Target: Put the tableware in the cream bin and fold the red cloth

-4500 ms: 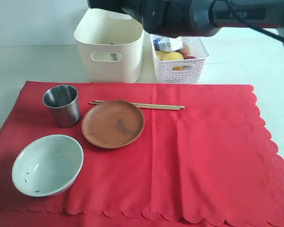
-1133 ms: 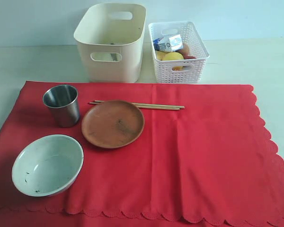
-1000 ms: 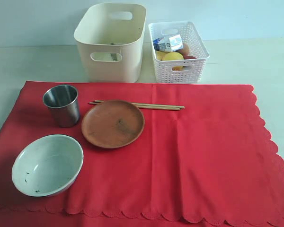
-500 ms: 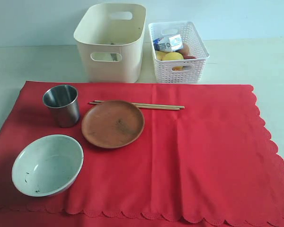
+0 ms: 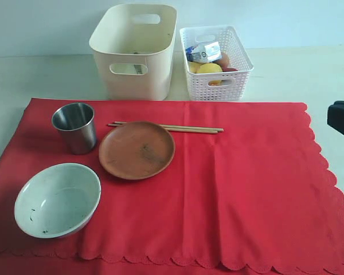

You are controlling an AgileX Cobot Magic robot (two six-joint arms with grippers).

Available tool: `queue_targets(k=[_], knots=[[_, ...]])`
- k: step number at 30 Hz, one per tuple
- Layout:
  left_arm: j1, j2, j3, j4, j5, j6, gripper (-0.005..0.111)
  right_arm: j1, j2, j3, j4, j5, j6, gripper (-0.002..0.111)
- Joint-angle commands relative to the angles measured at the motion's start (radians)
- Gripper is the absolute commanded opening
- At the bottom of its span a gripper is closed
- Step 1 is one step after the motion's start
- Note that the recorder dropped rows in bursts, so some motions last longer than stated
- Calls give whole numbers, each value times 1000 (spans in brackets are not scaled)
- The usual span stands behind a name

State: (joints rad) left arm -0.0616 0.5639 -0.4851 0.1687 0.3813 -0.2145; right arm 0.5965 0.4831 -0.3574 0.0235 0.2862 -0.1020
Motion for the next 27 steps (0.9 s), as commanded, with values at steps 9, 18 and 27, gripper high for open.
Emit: queue_targets(k=[9, 18, 27], knots=[[2, 146, -81, 0, -2, 0, 0, -3, 39, 4, 1, -30, 2, 0], [2, 146, -81, 0, -2, 0, 0, -3, 39, 4, 3, -30, -1, 0], [2, 146, -81, 0, -2, 0, 0, -3, 39, 4, 3, -30, -1, 0]])
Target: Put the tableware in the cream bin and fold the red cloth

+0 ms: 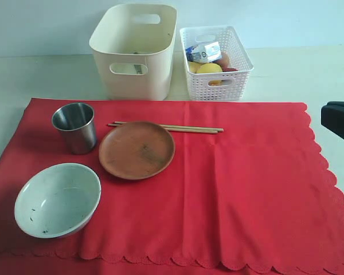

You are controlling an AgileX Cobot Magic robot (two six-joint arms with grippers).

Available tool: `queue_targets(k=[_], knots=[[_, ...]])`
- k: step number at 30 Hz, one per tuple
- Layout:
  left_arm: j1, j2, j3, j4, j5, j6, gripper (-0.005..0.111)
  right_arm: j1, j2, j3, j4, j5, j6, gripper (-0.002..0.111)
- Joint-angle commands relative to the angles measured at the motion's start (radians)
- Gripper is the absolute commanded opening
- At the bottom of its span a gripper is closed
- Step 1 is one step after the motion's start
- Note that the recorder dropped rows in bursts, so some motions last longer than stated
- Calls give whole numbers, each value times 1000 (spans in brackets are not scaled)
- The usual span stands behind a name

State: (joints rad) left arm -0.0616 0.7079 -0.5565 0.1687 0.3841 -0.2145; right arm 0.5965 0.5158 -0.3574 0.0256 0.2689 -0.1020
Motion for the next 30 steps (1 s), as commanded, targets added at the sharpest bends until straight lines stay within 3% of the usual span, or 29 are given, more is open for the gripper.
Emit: queue_targets(k=[1, 15, 22, 30], knots=[[2, 2, -10, 0, -5, 0, 0, -3, 6, 4, 1, -13, -1, 0], [2, 55, -10, -2, -32, -3, 0, -12, -68, 4, -1, -13, 1, 0], [2, 197, -22, -51, -38, -3, 0, -148, -173, 4, 1, -13, 1, 0], [2, 370, -128, -83, 80, 2, 0, -302, -299, 4, 1, -13, -1, 0]])
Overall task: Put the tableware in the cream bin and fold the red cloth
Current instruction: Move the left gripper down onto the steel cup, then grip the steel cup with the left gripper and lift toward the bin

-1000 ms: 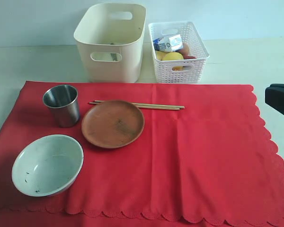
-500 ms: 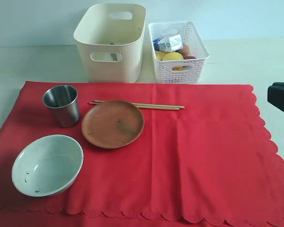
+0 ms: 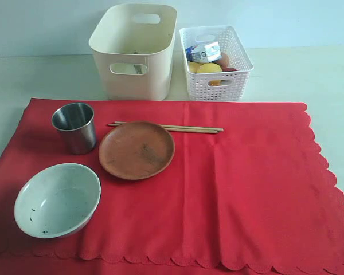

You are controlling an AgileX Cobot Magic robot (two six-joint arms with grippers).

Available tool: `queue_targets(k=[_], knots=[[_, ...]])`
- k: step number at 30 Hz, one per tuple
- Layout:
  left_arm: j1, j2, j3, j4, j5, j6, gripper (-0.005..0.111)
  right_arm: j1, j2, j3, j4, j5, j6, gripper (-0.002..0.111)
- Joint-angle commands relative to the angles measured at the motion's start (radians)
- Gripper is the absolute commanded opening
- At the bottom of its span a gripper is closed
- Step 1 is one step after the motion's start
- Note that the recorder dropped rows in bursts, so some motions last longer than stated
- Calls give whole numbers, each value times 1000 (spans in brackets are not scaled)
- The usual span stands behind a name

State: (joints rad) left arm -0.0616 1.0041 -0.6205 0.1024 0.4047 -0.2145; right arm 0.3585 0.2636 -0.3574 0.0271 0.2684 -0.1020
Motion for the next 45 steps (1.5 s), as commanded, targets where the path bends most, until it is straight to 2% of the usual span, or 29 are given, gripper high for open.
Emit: queue_targets(k=[1, 5, 8, 11, 12, 14, 16, 21, 26, 35, 38, 42, 43, 45], knots=[[2, 94, -85, -17, 79, 2, 0, -83, -60, 4, 0, -12, -1, 0], [2, 174, -172, -19, 148, 2, 6, -155, -100, 4, 0, -12, -1, 0], [2, 241, -243, -52, 197, 2, 18, -198, -122, 4, -2, -12, -1, 0], [2, 317, -307, -121, 241, 47, 35, -241, -145, 4, -2, -12, -1, 0], [2, 378, -351, -213, 269, 127, 46, -265, -158, 4, -2, -12, -1, 0], [2, 477, -412, -383, 318, 267, 55, -295, -173, 4, -2, -12, -1, 0], [2, 564, -454, -504, 327, 354, 55, -324, -179, 4, -2, -12, -1, 0], [2, 737, -519, -544, 327, 410, 55, -382, -179, 4, 4, -12, -1, 0], [-1, 851, -555, -582, 308, 474, 55, -385, -179, 4, 4, -12, -1, 0], [-66, 925, -580, -615, 235, 522, 54, -385, -179, 4, 1, -12, 1, 0], [-70, 951, -580, -615, 214, 522, 40, -385, -179, 4, 1, -12, 1, 0], [-70, 974, -580, -615, 216, 522, 6, -385, -179, 4, 1, -12, -1, 0], [-70, 974, -580, -615, 216, 525, 0, -385, -179, 4, 1, -12, -1, 0], [-70, 968, -588, -615, 216, 525, 0, -385, -179, 4, 1, -12, -1, 0]])
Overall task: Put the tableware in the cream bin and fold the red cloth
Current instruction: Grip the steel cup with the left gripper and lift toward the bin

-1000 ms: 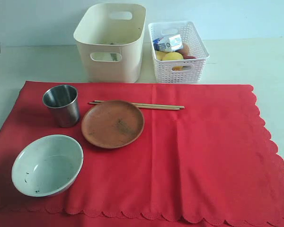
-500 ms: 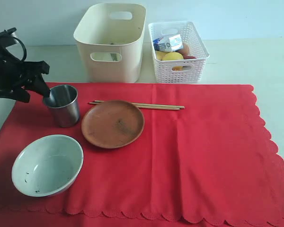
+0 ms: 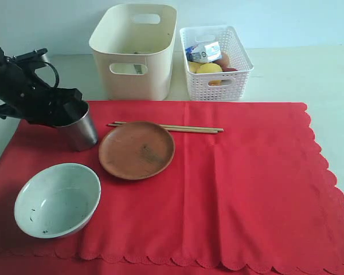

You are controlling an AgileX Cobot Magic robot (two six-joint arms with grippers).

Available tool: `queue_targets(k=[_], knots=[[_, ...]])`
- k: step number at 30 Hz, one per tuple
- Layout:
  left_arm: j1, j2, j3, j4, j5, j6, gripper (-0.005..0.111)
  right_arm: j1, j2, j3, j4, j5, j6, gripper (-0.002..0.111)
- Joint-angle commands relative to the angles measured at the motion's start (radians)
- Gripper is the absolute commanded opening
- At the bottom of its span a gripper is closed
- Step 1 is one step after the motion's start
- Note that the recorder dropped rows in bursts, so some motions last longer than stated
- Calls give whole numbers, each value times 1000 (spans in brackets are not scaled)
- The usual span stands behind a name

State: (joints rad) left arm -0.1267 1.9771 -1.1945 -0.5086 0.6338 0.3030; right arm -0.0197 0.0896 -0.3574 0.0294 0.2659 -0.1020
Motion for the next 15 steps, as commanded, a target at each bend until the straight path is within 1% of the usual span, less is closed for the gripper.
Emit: queue_targets(k=[1, 10, 15], knots=[[-5, -9, -25, -4, -3, 8, 0, -6, -5, 4, -2, -10, -1, 0], [-5, -125, -167, -9, 130, 8, 0, -4, -5, 4, 3, -10, -2, 0], [-5, -203, -263, -12, 153, 10, 0, -4, -5, 4, 3, -10, -2, 0]])
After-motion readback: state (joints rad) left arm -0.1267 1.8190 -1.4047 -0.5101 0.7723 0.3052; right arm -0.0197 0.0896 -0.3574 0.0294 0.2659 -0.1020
